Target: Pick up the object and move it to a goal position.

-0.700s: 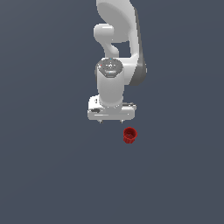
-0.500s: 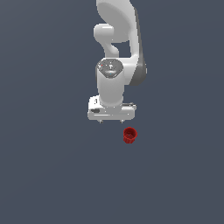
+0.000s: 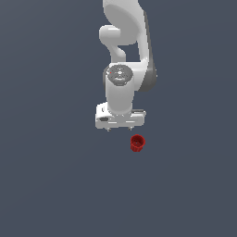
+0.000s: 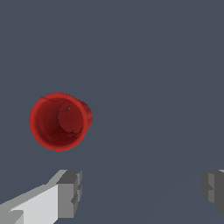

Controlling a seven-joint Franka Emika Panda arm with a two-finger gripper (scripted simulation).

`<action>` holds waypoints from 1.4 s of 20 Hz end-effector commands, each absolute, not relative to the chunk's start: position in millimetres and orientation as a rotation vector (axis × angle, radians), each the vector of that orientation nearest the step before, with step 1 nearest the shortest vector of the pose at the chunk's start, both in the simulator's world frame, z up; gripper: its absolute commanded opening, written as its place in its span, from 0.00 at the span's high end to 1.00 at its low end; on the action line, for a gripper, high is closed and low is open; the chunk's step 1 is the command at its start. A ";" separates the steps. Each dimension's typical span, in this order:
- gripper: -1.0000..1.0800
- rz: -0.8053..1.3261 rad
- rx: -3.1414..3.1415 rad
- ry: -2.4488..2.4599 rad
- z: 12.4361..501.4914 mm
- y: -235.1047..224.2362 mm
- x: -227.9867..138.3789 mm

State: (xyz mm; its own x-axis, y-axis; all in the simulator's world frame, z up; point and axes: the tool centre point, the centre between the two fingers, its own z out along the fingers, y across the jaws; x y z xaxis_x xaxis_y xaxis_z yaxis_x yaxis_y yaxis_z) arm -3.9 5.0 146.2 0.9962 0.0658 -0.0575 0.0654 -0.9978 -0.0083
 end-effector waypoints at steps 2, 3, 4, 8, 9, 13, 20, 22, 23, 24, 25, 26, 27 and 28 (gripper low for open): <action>0.04 0.089 -3.132 -0.108 146.0 5.3 -3.6; 0.04 0.089 -3.132 -0.116 145.6 6.0 -3.4; 0.04 0.088 -3.132 -0.126 145.0 7.0 -3.0; 0.04 0.081 -3.130 -0.202 140.5 14.6 -0.3; 0.04 0.078 -3.129 -0.229 138.9 17.3 0.6; 0.04 0.064 -3.118 -0.370 130.7 31.8 5.3; 0.04 0.029 -3.065 -0.697 111.4 67.5 14.3; 0.04 0.020 -3.047 -0.770 107.1 75.9 16.0; 0.04 0.017 -3.039 -0.801 105.2 79.5 16.7; 0.04 0.013 -3.031 -0.829 103.6 82.8 17.2; 0.04 0.010 -3.024 -0.854 102.1 85.7 17.7; 0.04 0.008 -3.018 -0.875 100.8 88.3 18.1; 0.04 0.005 -3.013 -0.893 99.8 90.4 18.5; 0.04 0.003 -3.008 -0.907 98.9 92.2 18.7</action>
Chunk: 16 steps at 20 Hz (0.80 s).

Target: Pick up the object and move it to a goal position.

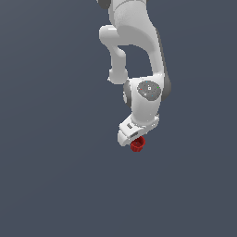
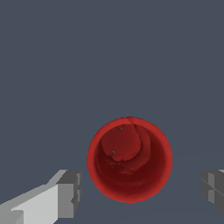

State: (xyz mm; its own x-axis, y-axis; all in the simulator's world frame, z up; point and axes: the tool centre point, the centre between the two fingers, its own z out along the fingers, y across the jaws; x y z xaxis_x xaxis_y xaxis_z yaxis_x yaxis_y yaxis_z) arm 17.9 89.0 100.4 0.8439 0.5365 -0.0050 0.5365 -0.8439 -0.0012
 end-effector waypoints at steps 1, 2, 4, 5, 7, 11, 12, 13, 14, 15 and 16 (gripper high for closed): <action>0.04 -0.002 3.004 0.918 98.2 93.5 18.9; 0.04 -0.001 3.002 0.927 97.8 94.5 19.1; 0.04 0.000 3.000 0.933 97.4 95.3 19.2; 0.04 -0.002 3.003 0.924 97.7 94.6 18.8; 0.04 -0.002 3.003 0.924 96.1 94.5 18.8; 0.04 -0.001 3.002 0.927 83.4 94.9 18.5; 0.04 -0.001 3.002 0.928 78.3 94.9 18.3; 0.04 -0.001 3.001 0.929 72.4 95.0 18.1; 0.04 -0.001 3.001 0.930 66.5 95.0 17.9; 0.04 -0.001 3.001 0.931 61.4 95.0 17.8; 0.04 0.000 3.000 0.932 57.0 95.2 17.7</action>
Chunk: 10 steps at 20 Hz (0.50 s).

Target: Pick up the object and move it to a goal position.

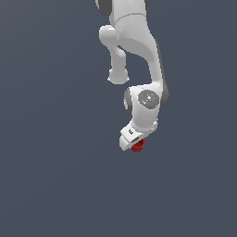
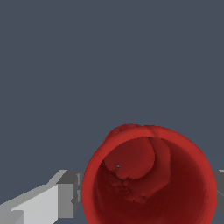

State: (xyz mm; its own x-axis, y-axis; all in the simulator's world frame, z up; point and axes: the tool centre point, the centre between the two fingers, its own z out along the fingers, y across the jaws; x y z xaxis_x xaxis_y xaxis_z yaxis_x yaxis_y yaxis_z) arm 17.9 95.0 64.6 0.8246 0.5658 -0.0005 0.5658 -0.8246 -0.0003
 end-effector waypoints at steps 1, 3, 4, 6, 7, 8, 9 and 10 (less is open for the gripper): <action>0.04 0.000 -3.000 -0.932 53.4 94.9 17.8; 0.04 0.000 -3.000 -0.933 48.8 95.1 18.1; 0.04 0.000 -3.000 -0.933 47.6 95.1 18.5; 0.04 0.000 -3.000 -0.933 47.2 95.2 19.1; 1.00 0.000 -3.000 -0.933 47.2 95.2 19.1; 1.00 0.000 -3.000 -0.933 47.2 95.2 19.1; 1.00 0.000 -3.000 -0.933 47.2 95.2 19.1; 1.00 0.000 -3.000 -0.933 47.2 95.2 19.1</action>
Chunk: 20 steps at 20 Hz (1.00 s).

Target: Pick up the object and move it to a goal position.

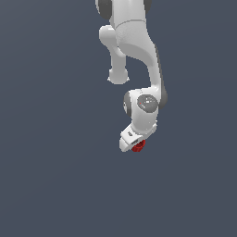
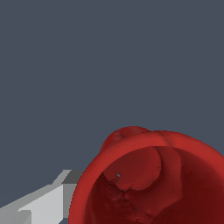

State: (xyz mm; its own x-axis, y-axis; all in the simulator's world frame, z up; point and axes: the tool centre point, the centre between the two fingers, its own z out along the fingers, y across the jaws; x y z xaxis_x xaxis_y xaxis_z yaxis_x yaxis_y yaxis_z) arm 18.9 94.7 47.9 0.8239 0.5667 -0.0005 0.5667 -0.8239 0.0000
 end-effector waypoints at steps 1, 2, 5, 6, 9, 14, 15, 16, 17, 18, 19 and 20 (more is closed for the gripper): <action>1.00 0.000 3.000 0.933 47.2 95.2 19.1; 1.00 0.000 3.000 0.933 47.2 95.2 19.1; 1.00 0.000 3.000 0.933 47.2 95.2 19.1; 1.00 0.000 3.000 0.933 47.2 95.2 19.1; 1.00 0.000 3.000 0.933 48.2 95.4 18.5; 1.00 0.000 2.999 0.933 54.5 98.6 11.9; 1.00 0.000 2.999 0.933 56.6 99.7 9.6; 1.00 0.000 2.999 0.933 59.0 100.9 7.0; 1.00 0.000 2.999 0.933 61.7 102.4 4.1; 1.00 0.000 2.999 0.933 64.7 104.0 0.8; 1.00 0.000 2.999 0.933 68.0 105.8 -2.8; 1.00 0.000 2.999 0.933 71.6 107.8 -6.8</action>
State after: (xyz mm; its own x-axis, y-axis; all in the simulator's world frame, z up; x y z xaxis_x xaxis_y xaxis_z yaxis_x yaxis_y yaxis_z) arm -2.1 104.7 65.4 0.8239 0.5667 -0.0023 0.5667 -0.8239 -0.0006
